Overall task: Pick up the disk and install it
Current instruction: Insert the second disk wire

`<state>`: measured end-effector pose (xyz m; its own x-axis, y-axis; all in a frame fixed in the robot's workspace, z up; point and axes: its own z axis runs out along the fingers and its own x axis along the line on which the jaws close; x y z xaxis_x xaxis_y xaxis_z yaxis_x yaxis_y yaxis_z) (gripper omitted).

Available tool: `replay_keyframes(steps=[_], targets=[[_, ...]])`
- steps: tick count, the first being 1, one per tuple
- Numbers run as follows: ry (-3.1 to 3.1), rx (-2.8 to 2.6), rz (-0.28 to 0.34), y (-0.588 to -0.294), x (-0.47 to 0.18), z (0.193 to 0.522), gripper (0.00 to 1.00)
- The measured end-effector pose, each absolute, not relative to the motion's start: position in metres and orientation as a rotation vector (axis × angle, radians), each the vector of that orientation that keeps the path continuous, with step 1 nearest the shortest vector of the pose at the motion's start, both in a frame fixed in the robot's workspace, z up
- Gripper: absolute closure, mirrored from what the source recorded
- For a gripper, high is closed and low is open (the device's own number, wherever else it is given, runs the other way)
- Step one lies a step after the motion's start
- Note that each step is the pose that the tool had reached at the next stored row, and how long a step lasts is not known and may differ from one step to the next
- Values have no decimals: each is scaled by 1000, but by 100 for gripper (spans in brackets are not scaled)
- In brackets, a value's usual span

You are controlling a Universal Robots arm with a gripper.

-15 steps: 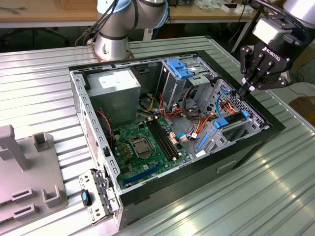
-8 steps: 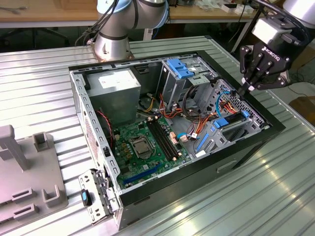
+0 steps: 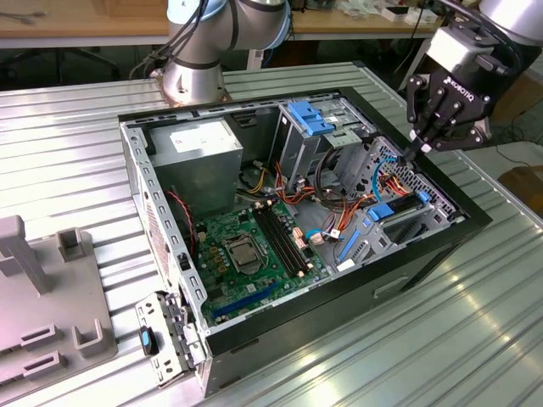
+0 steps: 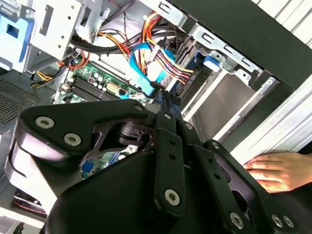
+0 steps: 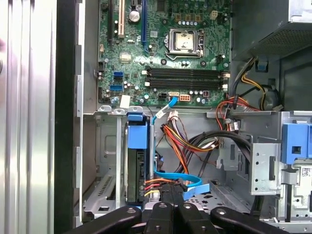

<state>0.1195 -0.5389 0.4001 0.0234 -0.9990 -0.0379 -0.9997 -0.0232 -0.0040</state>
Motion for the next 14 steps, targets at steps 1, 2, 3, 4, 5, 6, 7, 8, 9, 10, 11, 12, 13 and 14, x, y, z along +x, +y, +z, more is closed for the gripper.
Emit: replay_keyframes(steps=[1, 2, 3, 4, 5, 6, 7, 8, 9, 10, 11, 12, 13, 14], targets=[[2178, -2229, 32, -537, 120, 400, 89], [2185, -2224, 29, -536, 119, 400, 89], [2192, -2218, 28, -536, 119, 400, 89], [2207, -2202, 28, -535, 119, 400, 89], [2223, -2187, 28, -535, 120, 400, 89], [2236, -2173, 27, -535, 119, 400, 82], [2244, -2164, 27, -533, 120, 400, 82], [2254, -2154, 27, -530, 120, 400, 81], [2256, -2152, 27, -527, 120, 400, 81], [2256, -2152, 27, -526, 120, 400, 75], [2256, -2151, 27, -525, 120, 399, 75], [2257, -2151, 27, -524, 120, 399, 75], [2257, -2151, 27, -522, 120, 398, 74], [2260, -2150, 25, -518, 121, 396, 67]])
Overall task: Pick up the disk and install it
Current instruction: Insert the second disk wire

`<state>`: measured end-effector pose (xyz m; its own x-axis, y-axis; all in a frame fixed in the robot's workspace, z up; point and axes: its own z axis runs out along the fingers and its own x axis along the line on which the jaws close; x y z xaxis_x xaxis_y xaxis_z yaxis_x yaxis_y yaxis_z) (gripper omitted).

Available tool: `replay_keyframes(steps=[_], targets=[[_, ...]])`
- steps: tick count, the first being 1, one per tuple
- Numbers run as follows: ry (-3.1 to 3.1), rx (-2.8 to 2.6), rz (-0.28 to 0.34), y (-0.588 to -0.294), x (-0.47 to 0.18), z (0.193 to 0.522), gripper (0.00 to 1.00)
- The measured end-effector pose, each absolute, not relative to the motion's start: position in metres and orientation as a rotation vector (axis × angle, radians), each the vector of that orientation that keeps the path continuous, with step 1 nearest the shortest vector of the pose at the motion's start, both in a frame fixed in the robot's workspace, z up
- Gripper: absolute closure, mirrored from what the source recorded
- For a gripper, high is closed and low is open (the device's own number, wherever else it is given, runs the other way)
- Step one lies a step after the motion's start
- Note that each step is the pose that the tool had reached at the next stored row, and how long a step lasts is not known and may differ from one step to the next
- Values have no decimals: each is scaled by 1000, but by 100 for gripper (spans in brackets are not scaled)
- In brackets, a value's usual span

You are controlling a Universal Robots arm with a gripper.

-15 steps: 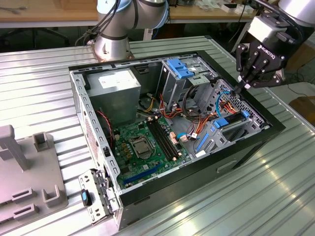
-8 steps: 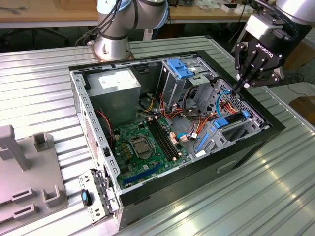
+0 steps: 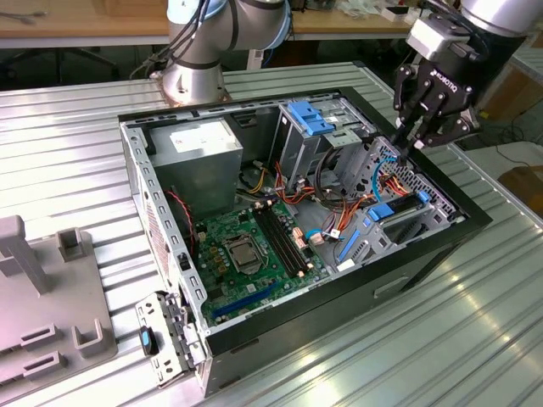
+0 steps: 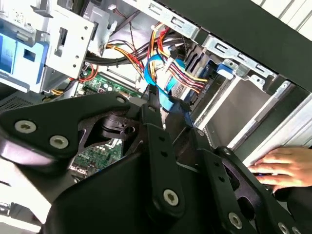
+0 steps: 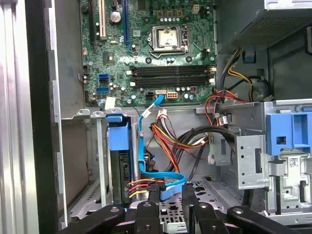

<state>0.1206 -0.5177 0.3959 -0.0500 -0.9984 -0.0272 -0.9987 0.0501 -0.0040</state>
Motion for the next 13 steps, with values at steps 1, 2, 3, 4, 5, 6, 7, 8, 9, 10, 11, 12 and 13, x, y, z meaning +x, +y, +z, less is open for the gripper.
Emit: replay_keyframes(steps=[1, 2, 3, 4, 5, 6, 7, 8, 9, 10, 11, 12, 13], targets=[[2263, -2150, 21, -516, 121, 395, 67], [2266, -2152, 14, -515, 122, 394, 67], [2270, -2155, 6, -515, 122, 393, 67], [2276, -2160, -6, -514, 122, 393, 67], [2279, -2163, -13, -514, 122, 392, 67], [2286, -2168, -27, -514, 122, 391, 67], [2297, -2177, -53, -513, 123, 390, 67], [2311, -2191, -90, -508, 123, 389, 67], [2313, -2193, -95, -504, 123, 389, 67], [2315, -2194, -99, -500, 123, 388, 67], [2317, -2194, -102, -499, 123, 388, 67], [2320, -2194, -107, -499, 123, 387, 67], [2324, -2192, -116, -499, 123, 387, 67]])
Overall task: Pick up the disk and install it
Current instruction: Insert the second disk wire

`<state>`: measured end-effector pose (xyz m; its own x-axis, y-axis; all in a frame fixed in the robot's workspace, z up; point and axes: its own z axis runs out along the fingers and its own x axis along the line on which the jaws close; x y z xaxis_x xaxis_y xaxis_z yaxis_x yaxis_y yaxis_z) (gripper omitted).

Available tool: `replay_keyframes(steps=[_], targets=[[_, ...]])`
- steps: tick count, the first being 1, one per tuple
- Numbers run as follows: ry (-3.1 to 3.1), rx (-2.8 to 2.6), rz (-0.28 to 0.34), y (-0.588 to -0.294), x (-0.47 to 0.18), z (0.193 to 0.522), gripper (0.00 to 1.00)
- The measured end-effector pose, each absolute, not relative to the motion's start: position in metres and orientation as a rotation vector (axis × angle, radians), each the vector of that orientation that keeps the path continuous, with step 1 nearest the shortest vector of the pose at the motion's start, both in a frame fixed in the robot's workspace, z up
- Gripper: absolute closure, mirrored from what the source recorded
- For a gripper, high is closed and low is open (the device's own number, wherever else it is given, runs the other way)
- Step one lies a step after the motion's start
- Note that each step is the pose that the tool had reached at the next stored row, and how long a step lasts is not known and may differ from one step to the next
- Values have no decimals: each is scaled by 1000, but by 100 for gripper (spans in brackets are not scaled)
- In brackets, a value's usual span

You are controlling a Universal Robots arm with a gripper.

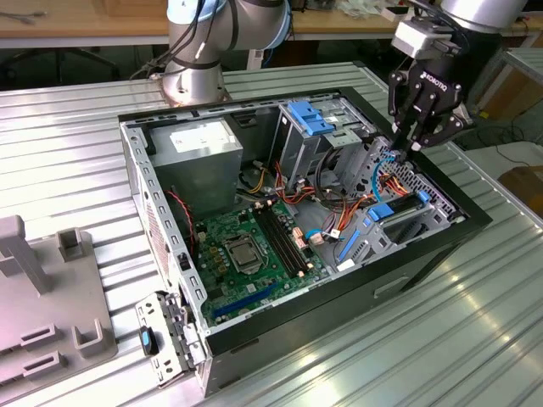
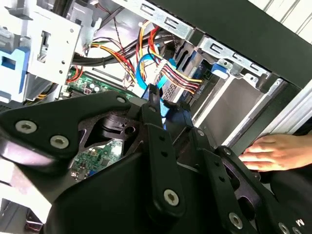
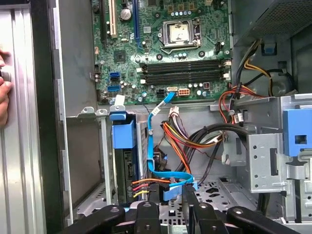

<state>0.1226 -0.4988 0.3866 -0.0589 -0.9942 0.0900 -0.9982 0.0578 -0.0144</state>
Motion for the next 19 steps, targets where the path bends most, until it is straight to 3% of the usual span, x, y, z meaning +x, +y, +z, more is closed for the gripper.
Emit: replay_keyframes(steps=[5, 6, 8, 16, 19], targets=[[-2243, 2105, 132, -498, 123, 384, 69], [-2243, 2103, 140, -498, 123, 383, 82], [-2243, 2102, 146, -498, 123, 382, 89], [-2242, 2101, 151, -498, 123, 381, 89], [-2239, 2097, 170, -499, 123, 380, 82]])
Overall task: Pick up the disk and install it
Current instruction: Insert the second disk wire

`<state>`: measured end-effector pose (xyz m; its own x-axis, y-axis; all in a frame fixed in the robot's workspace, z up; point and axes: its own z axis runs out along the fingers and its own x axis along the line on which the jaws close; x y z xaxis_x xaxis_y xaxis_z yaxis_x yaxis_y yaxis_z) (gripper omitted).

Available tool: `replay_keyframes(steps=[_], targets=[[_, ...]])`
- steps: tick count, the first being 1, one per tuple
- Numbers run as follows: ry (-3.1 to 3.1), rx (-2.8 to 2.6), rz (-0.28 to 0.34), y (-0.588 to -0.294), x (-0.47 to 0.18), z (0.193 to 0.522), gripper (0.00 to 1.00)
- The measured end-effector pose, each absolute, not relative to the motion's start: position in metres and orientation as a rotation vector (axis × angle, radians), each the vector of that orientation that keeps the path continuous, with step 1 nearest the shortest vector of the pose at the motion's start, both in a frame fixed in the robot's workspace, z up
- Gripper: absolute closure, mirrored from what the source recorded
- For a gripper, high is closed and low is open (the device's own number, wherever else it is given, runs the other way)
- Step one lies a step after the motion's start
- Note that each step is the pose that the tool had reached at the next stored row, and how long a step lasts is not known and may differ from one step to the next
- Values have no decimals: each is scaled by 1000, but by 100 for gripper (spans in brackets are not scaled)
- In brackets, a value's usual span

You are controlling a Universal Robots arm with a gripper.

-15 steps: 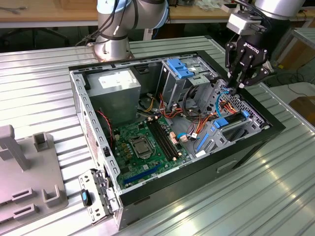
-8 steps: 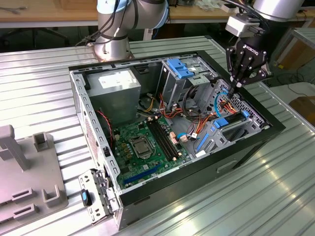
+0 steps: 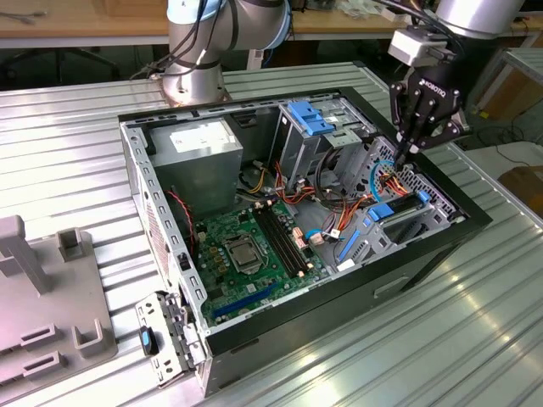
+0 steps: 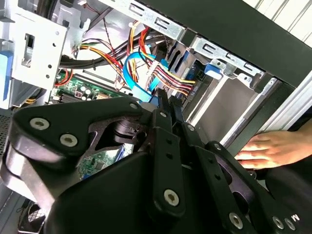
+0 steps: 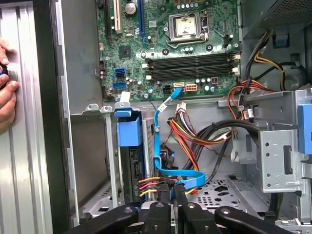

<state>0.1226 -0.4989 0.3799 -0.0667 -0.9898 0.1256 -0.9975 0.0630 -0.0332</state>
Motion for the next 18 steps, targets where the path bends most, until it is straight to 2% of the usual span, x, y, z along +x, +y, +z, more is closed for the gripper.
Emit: replay_keyframes(steps=[8, 9, 10, 13, 15, 16, 18], targets=[[-2230, 2089, 212, -500, 123, 377, 82], [-2230, 2088, 214, -501, 123, 376, 80], [-2231, 2089, 215, -501, 123, 375, 74], [-2231, 2089, 220, -502, 123, 373, 74], [-2228, 2087, 225, -503, 123, 373, 76], [-2227, 2085, 228, -503, 123, 373, 82], [-2225, 2083, 231, -503, 123, 373, 84]])
